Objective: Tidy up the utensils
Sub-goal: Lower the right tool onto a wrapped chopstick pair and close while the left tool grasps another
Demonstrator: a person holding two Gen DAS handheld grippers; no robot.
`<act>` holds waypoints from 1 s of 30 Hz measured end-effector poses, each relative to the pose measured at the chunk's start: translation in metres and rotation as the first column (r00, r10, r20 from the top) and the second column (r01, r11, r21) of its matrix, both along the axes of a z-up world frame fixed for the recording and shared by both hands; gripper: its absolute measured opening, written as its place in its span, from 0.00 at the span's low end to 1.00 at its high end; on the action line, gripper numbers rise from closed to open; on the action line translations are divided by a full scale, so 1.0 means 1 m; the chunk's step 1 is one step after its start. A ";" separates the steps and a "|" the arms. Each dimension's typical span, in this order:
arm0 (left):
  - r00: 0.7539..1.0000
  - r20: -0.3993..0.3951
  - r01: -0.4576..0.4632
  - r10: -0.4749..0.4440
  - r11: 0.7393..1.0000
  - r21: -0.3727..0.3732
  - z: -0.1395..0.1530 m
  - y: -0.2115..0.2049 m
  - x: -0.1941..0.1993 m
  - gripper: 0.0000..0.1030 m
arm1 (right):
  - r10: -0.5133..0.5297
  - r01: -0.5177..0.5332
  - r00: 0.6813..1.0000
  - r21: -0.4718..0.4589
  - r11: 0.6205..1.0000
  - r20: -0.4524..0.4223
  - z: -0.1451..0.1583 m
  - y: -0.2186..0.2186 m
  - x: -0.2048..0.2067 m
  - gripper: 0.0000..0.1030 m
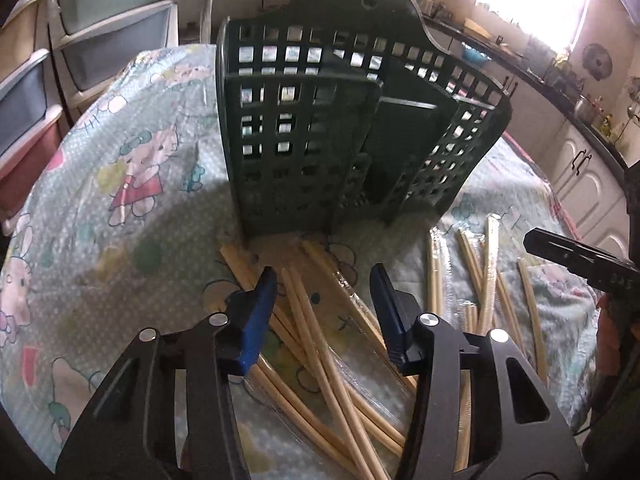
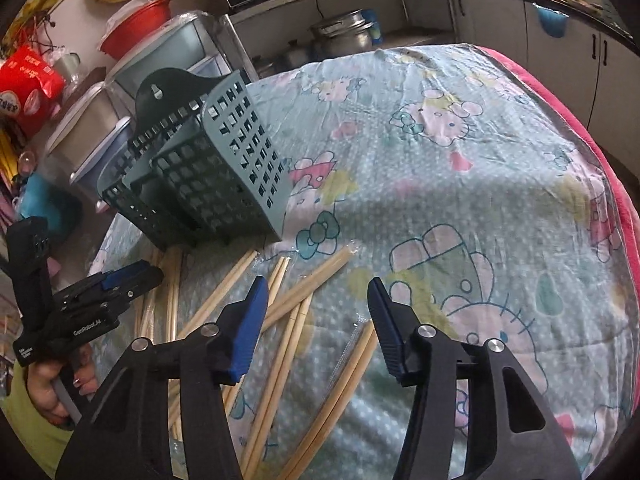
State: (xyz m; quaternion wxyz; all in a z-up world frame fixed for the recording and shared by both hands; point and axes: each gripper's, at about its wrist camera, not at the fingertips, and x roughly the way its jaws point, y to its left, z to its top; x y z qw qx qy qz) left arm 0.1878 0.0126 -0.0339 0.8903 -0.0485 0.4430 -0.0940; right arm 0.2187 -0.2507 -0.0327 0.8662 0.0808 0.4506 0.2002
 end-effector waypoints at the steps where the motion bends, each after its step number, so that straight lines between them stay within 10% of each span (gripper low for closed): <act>1: 1.000 -0.005 0.000 0.000 1.000 0.003 -0.002 -0.001 0.002 0.36 | 0.006 -0.006 1.000 -0.003 1.000 -0.001 -0.001 0.000 0.002 0.47; 10: 0.999 -0.032 -0.024 0.025 0.999 0.028 -0.009 -0.001 0.018 0.36 | 0.041 -0.038 0.996 0.037 0.999 -0.082 -0.013 0.002 0.018 0.45; 23: 0.999 -0.031 -0.043 0.043 0.999 -0.002 -0.012 0.002 0.028 0.08 | -0.012 0.040 0.976 0.124 0.992 -0.219 -0.030 -0.001 0.052 0.44; 30: 0.998 -0.022 -0.051 0.050 0.998 -0.022 -0.007 0.014 0.019 0.07 | -0.036 0.070 0.974 0.149 0.986 -0.225 -0.034 -0.007 0.060 0.14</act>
